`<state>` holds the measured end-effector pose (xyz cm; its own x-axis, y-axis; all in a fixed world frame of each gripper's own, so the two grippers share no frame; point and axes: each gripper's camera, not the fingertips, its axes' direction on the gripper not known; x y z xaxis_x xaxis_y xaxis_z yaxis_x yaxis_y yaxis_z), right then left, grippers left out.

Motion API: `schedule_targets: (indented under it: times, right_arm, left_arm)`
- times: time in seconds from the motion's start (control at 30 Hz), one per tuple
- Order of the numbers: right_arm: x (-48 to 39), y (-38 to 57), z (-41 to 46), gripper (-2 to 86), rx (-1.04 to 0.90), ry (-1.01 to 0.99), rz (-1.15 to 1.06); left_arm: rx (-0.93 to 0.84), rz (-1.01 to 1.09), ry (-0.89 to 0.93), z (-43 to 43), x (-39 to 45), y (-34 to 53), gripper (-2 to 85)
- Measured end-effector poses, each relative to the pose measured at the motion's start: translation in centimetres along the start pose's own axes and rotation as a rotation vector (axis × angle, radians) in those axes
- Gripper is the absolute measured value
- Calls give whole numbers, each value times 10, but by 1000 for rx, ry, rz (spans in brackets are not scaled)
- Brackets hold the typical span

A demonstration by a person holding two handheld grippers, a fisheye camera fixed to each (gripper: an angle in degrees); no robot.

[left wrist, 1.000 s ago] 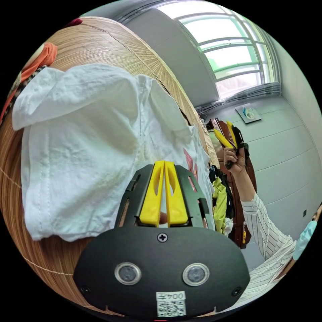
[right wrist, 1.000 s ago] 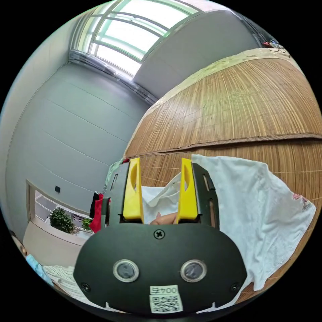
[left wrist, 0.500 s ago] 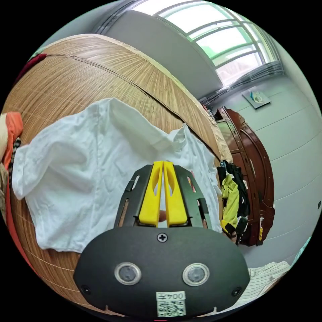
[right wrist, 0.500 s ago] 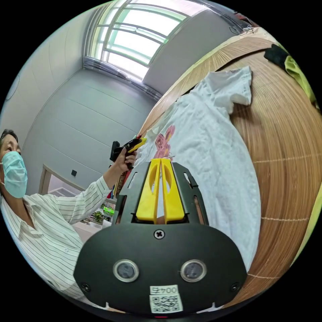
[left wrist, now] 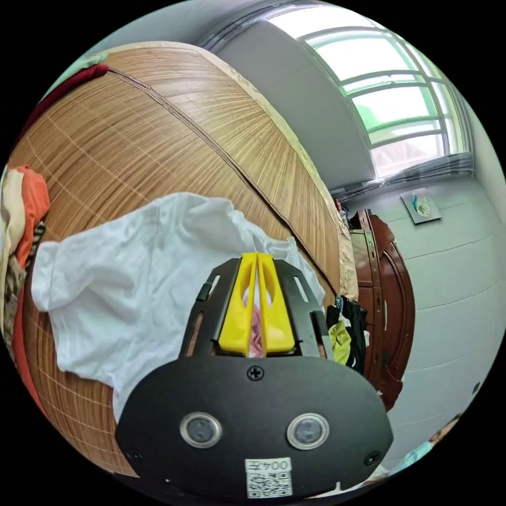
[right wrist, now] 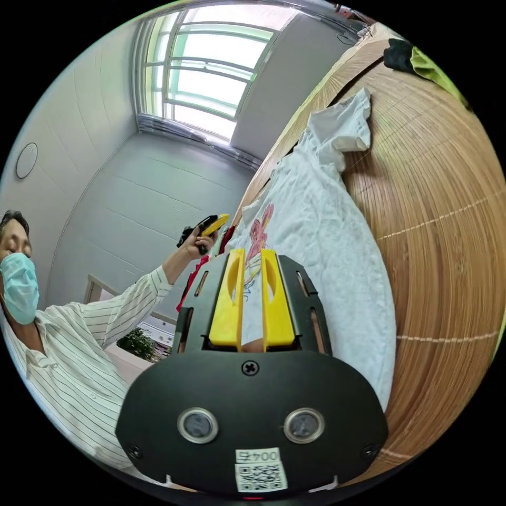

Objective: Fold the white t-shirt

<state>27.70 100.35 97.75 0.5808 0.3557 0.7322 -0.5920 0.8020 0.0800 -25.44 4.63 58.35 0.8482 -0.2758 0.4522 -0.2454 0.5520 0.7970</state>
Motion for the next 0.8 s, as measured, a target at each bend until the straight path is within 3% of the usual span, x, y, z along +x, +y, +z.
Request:
schedule_targets:
  times: [0.13, 0.2, 0.37, 0.57, 0.8]
  right_arm:
    - [-76, 13, -36, 58, 29, 208, -229]
    - [-115, 36, -68, 54, -8, 416, -279]
    - [-116, 102, -126, 59, -110, 597, -75]
    - [-117, 145, -136, 82, -182, 692, 91]
    - [-116, 153, -103, 117, -249, 781, 194]
  left_arm:
    - [-59, 197, -36, -122, -13, 123, 8]
    - [-85, 263, -58, -183, -31, 182, 10]
    - [-58, 172, -39, -315, -104, 336, 27]
    - [-83, 167, -88, -324, -107, 399, 69]
    - [-150, 153, -120, -291, -97, 396, 138]
